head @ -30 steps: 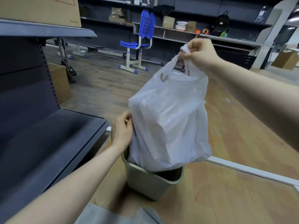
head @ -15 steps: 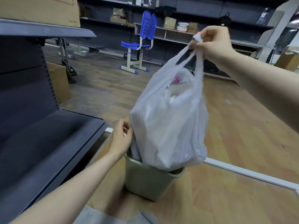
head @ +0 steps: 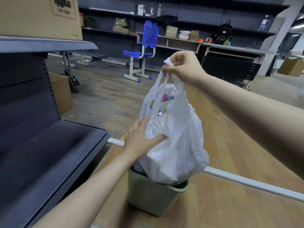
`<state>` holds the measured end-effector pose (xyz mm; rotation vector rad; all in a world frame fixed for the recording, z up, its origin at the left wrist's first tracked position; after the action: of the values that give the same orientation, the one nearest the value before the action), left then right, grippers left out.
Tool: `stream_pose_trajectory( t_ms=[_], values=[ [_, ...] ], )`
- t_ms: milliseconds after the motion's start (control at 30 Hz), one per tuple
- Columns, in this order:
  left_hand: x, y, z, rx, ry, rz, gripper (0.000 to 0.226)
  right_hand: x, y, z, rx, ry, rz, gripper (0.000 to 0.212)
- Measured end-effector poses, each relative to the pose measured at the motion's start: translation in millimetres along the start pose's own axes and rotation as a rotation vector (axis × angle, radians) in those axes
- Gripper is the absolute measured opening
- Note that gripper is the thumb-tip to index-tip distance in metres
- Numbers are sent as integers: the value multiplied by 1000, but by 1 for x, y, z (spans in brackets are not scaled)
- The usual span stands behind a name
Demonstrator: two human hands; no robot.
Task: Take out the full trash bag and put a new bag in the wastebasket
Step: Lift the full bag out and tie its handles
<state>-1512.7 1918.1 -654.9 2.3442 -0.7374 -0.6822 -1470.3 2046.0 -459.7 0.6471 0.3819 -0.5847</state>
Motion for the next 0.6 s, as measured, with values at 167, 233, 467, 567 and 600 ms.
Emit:
stream_pose_trajectory(
  t_ms=[167, 233, 467, 567, 600],
  values=[
    [25, -28, -16, -199, 161, 31, 68, 12, -35, -10, -41, -30, 190, 13],
    [34, -37, -22, -197, 183, 59, 75, 17, -42, -8, -53, -8, 244, 12],
    [68, -31, -56, -183, 113, 186, 119, 37, -25, -6, -295, 41, 225, 13],
    [74, -30, -54, -223, 96, 201, 92, 52, -26, -1, -404, 47, 221, 16],
    [76, -29, -50, -242, 92, 192, 77, 57, -30, 2, -419, 55, 227, 18]
  ],
)
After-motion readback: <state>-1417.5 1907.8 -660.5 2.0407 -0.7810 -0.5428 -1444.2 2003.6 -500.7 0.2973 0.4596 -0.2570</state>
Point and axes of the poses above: each hand's wrist, its own x-axis away from the middle knuckle, its own y-axis out of the back of the hand, z = x × y, the point moved 5 cm from there along -x, towards the middle knuckle, and after that the axes turned 6 degrees about -x, right-handed, at the moved point
